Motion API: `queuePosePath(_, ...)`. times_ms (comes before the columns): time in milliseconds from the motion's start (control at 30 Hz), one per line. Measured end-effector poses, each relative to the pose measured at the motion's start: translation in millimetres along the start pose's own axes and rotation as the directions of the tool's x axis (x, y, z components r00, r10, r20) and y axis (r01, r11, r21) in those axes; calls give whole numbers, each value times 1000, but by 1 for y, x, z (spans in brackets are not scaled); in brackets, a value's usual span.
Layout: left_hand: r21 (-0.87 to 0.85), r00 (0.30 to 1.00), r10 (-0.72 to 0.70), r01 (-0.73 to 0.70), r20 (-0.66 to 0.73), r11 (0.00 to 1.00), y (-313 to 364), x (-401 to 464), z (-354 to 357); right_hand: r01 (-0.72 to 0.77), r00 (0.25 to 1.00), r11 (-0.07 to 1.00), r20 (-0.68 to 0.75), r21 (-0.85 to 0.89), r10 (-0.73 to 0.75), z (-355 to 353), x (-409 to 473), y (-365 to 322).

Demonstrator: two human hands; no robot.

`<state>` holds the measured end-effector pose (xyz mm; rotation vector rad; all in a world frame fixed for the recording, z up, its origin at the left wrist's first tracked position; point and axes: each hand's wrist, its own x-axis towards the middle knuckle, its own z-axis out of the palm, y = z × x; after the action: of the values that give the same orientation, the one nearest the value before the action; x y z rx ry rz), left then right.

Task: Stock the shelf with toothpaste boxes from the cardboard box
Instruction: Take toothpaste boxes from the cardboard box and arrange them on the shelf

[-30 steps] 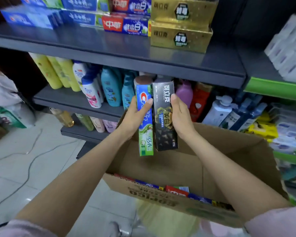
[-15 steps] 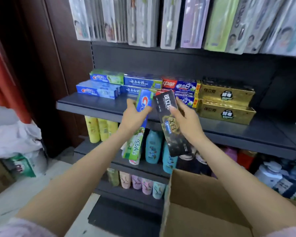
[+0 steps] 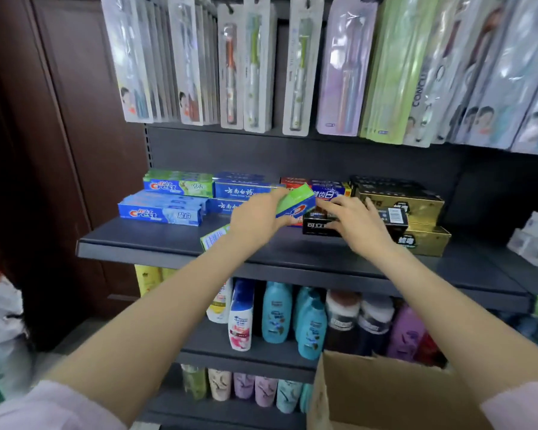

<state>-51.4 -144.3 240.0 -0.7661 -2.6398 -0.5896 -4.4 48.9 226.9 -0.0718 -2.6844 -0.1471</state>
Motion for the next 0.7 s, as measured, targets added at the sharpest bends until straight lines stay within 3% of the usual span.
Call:
queuePosePath(167, 58, 994, 92, -94, 51, 994, 35, 32, 12, -62, 994, 998, 94, -8, 62, -21, 9, 57)
queuePosePath(467, 162, 993, 114, -119, 40, 980, 105, 82, 47, 52, 990, 997, 133, -66, -43, -12, 27, 156)
queuePosePath(700, 148, 994, 64, -77, 92, 986, 131, 91, 68, 84, 990, 978, 92, 193, -103, 14, 24, 171)
